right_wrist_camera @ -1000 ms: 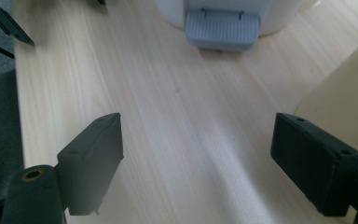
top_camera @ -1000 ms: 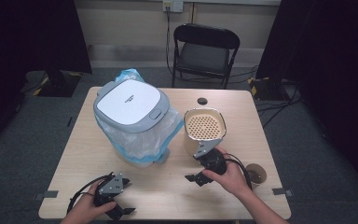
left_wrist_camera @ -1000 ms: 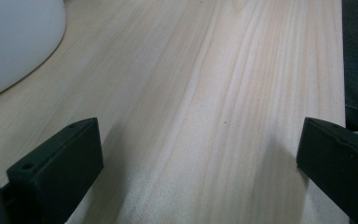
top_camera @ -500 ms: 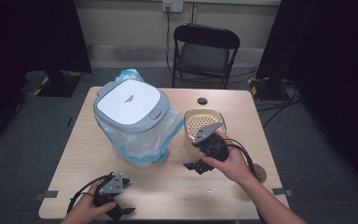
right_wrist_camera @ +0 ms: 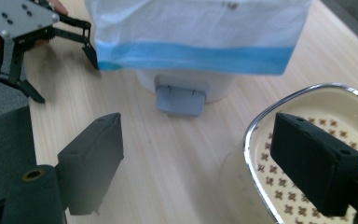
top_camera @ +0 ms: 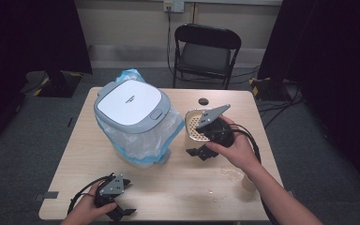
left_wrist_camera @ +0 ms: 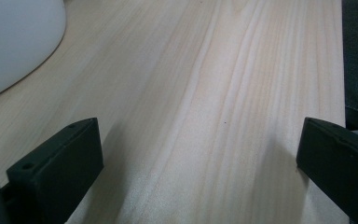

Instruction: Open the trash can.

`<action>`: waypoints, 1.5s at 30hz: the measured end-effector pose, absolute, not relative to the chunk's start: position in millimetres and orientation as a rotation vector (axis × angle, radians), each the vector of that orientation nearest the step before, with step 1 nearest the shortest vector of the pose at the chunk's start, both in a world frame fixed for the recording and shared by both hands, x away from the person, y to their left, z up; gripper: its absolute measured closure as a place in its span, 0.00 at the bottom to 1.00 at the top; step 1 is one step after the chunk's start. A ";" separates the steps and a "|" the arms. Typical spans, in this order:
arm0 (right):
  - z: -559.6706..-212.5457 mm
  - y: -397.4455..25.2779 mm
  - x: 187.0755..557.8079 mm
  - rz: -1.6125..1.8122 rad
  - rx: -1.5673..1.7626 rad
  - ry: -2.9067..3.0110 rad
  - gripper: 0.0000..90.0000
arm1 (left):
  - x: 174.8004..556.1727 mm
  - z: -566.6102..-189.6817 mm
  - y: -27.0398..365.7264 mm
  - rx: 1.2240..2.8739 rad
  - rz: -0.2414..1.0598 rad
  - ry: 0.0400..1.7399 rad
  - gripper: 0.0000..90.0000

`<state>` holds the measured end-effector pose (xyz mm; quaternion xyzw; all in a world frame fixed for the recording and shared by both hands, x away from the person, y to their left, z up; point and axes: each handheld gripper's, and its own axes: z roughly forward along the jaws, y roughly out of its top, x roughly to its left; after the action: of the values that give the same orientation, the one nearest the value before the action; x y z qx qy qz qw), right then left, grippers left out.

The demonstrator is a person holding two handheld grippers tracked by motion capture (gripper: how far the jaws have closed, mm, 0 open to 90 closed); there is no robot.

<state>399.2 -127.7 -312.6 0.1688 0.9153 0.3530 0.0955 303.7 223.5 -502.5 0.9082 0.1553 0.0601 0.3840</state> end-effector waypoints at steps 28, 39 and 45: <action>-268.2 -102.9 422.8 1.058 0.504 2.703 0.18 | 303.7 -502.1 223.7 2.318 0.151 0.394 0.00; -256.6 -100.3 432.5 1.055 0.533 2.683 0.18 | 303.7 -502.1 223.7 2.318 0.150 0.394 0.00; -248.5 -94.9 438.9 1.056 0.529 2.668 0.18 | 303.7 -502.1 223.7 2.318 0.151 0.395 0.00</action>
<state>438.9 -94.9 -248.5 0.1802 0.9087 0.3597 0.1115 303.7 223.7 -502.1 0.9090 0.1547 0.0591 0.3826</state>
